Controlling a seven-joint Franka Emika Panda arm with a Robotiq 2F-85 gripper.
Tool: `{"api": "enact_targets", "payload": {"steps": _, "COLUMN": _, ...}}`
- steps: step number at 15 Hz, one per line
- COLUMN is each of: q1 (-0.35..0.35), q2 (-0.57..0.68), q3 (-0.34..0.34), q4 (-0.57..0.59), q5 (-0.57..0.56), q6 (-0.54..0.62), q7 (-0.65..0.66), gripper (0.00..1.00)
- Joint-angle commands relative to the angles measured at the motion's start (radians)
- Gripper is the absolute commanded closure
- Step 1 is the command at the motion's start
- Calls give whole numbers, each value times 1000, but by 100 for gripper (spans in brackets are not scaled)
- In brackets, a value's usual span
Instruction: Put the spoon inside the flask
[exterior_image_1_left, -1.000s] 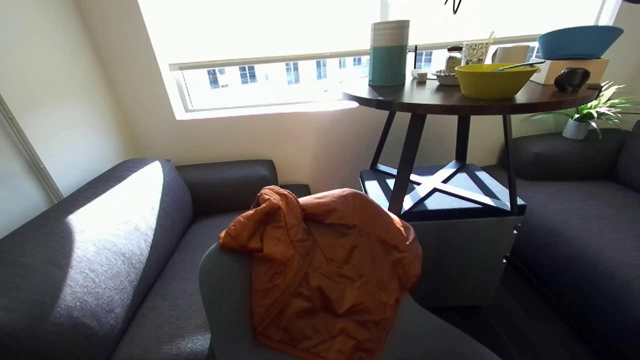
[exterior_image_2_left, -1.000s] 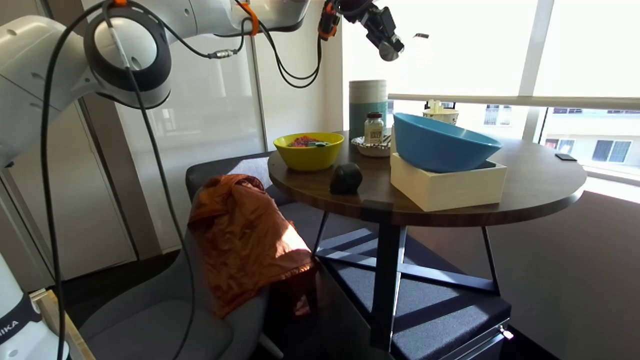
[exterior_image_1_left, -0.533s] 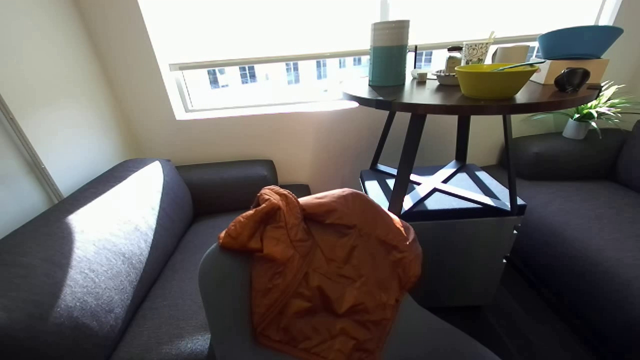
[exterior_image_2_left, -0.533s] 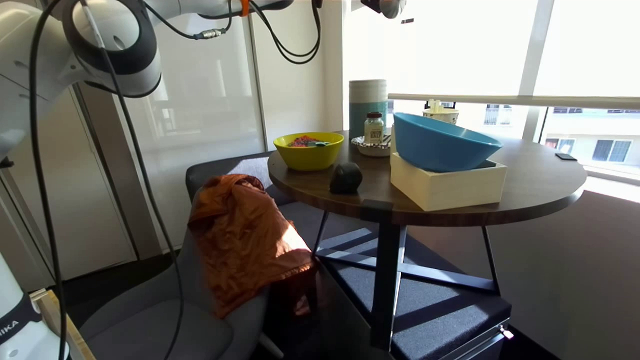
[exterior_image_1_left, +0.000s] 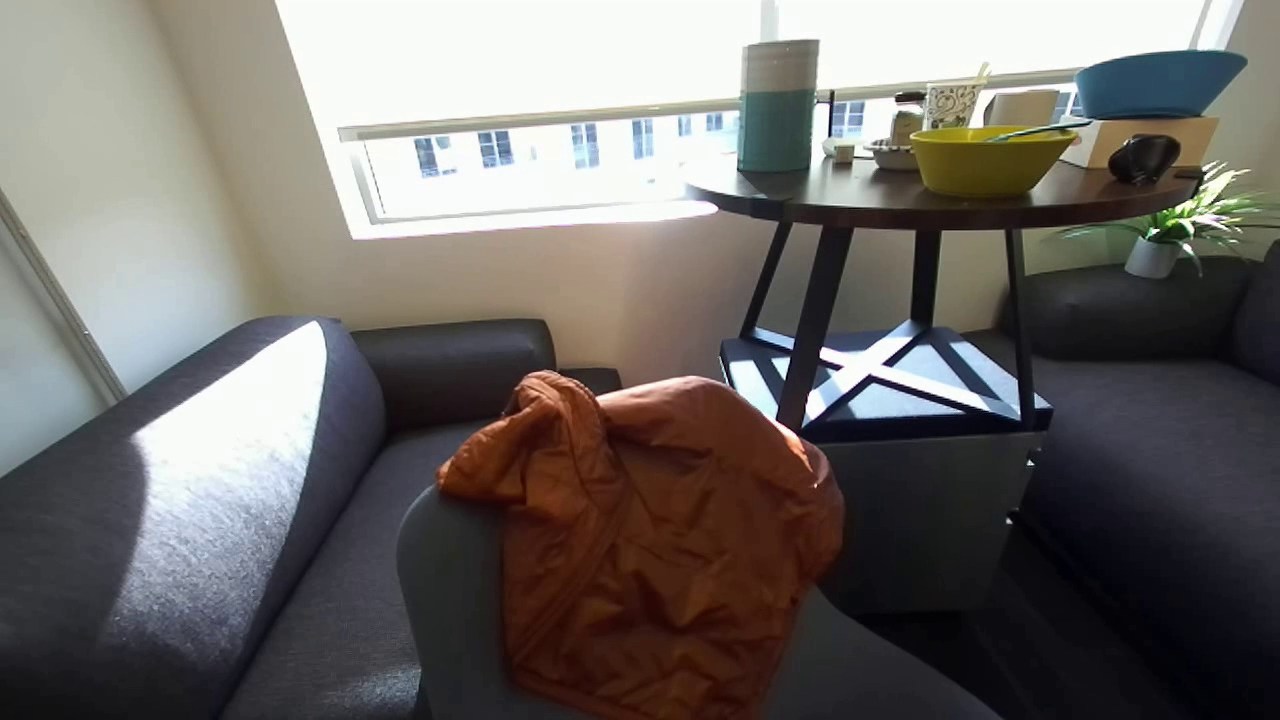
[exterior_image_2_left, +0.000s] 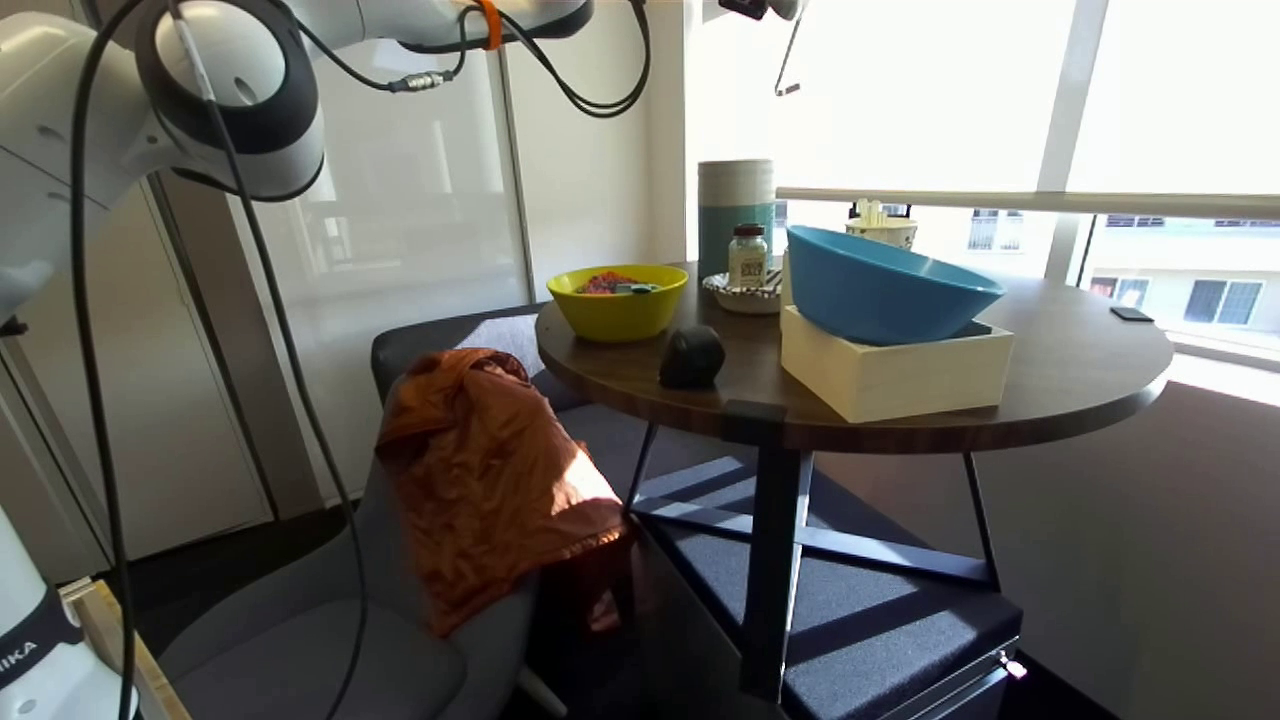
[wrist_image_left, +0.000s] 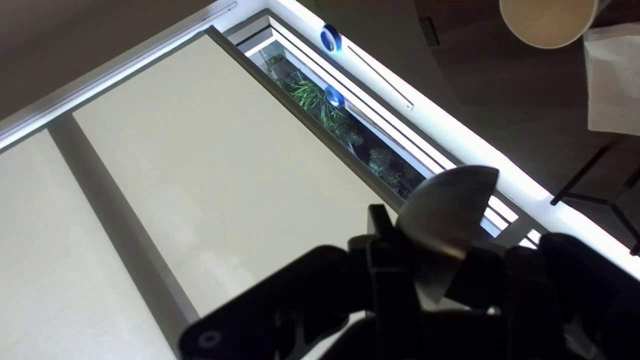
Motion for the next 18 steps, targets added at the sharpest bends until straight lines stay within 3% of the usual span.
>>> {"api": "enact_targets", "payload": {"steps": 1, "q1": 12, "q2": 21, "q3": -33, "q4": -2, "q5": -88, "q6": 67, "q7": -68, "gripper": 99}}
{"api": "enact_targets", "payload": {"steps": 9, "q1": -9, "q2": 12, "q3": 36, "q4": -25, "q5": -74, "q6": 194, "q7": -317, "gripper": 98}}
{"api": "enact_targets", "payload": {"steps": 18, "q1": -45, "q2": -3, "q3": 84, "q4": -50, "q5": -50, "q6": 253, "q7": -505, "gripper": 98}}
